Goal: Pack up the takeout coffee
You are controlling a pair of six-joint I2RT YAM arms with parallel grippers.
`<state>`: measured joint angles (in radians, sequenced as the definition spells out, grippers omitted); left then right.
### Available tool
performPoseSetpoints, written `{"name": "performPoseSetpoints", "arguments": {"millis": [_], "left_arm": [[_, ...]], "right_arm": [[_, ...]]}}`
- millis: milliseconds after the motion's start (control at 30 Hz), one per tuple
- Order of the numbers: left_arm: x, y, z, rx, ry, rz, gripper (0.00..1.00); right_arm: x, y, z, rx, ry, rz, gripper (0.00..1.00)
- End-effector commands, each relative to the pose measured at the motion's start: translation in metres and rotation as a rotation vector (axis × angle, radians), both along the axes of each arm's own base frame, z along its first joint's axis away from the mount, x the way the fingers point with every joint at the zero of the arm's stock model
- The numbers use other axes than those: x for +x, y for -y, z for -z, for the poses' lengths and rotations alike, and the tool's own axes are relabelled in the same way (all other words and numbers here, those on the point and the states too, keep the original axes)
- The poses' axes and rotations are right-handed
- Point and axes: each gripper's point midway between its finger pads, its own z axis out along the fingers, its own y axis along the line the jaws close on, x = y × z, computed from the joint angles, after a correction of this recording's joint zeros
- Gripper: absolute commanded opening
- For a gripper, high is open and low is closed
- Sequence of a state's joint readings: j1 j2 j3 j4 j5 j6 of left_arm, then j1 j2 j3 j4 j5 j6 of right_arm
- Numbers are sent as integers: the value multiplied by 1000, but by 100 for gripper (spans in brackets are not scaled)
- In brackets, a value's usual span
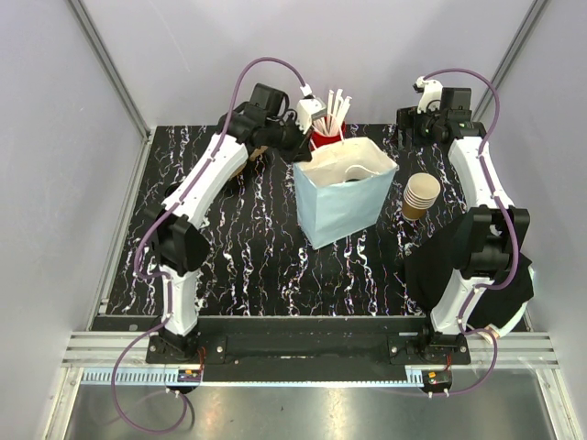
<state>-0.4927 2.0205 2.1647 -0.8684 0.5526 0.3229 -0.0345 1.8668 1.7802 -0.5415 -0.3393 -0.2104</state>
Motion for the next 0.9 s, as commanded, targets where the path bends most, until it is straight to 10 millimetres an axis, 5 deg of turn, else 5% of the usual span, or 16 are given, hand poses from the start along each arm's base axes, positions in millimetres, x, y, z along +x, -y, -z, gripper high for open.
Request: {"name": "performPoseSetpoints", "arguments": {"millis": [0, 533, 733, 867], "left_arm": [[-10, -25, -24, 33, 52, -32, 0], [-22, -75, -25, 82, 60, -27, 0], [-19, -92, -25, 113, 78, -32, 0], [-20, -102, -21, 136, 65, -29, 0]], "right_arm": [[10, -6, -47, 20, 118, -13, 88], [57, -32, -64, 191, 196, -59, 82], [85, -51, -78, 239, 252, -101, 77], [96, -87, -75, 246, 265, -163, 76]]}}
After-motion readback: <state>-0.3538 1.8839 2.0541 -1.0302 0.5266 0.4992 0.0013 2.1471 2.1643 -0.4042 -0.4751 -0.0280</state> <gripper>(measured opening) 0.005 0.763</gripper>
